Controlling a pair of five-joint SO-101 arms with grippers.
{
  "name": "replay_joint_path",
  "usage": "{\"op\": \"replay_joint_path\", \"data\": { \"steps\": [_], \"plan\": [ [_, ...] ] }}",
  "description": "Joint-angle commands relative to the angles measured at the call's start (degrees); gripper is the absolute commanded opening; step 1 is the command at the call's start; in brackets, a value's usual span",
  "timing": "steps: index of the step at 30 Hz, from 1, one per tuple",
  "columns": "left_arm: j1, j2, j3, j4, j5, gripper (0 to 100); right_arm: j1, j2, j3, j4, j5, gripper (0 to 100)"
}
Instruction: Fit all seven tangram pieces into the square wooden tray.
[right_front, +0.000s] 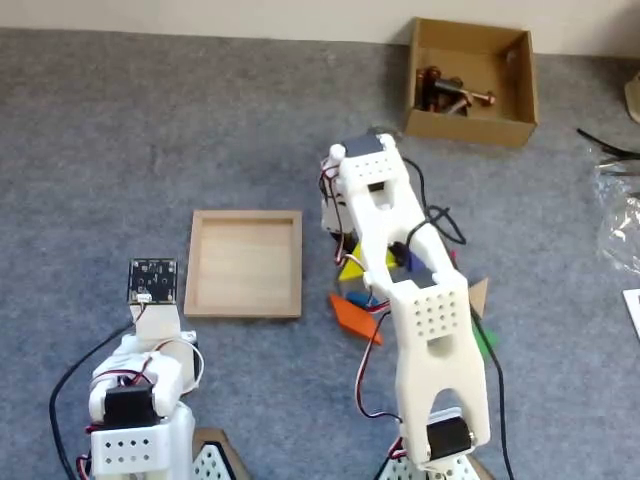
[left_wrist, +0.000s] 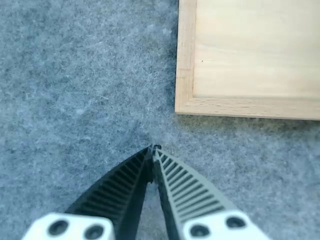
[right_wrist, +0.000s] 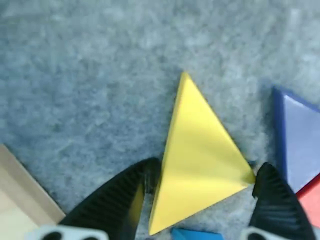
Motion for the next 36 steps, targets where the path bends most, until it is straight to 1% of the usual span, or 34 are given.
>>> {"op": "replay_joint_path", "data": {
  "steps": [1,10,14,16,20,23,31,33,36],
  "plan": [
    [-0.5,0.4,1.2,0.4,0.2,0,-1.9,0.4,-0.4,1.0,0.7,31.0],
    [-0.5,0.4,1.2,0.4,0.2,0,-4.4,0.7,-0.3,1.6,1.1,31.0],
    [-0.5,0.4,1.2,0.4,0.2,0,-4.0,0.6,-0.1,1.7,1.2,30.8],
    [-0.5,0.4,1.2,0.4,0.2,0,-3.9,0.6,0.0,1.7,1.5,27.8],
    [-0.5,0.4,1.2,0.4,0.2,0,-4.0,0.6,-0.2,1.7,10.5,15.4],
    [-0.5,0.4,1.2,0.4,0.2,0,-4.0,0.8,-0.3,1.6,13.6,8.3],
    [-0.5,0.4,1.2,0.4,0.2,0,-2.6,0.9,-0.3,1.5,14.6,7.0],
    [-0.5,0.4,1.2,0.4,0.2,0,-1.6,0.7,-0.4,1.5,18.5,7.0],
    [-0.5,0.4,1.2,0.4,0.2,0,-0.2,0.6,-0.4,1.6,27.6,7.0]
  ]
}}
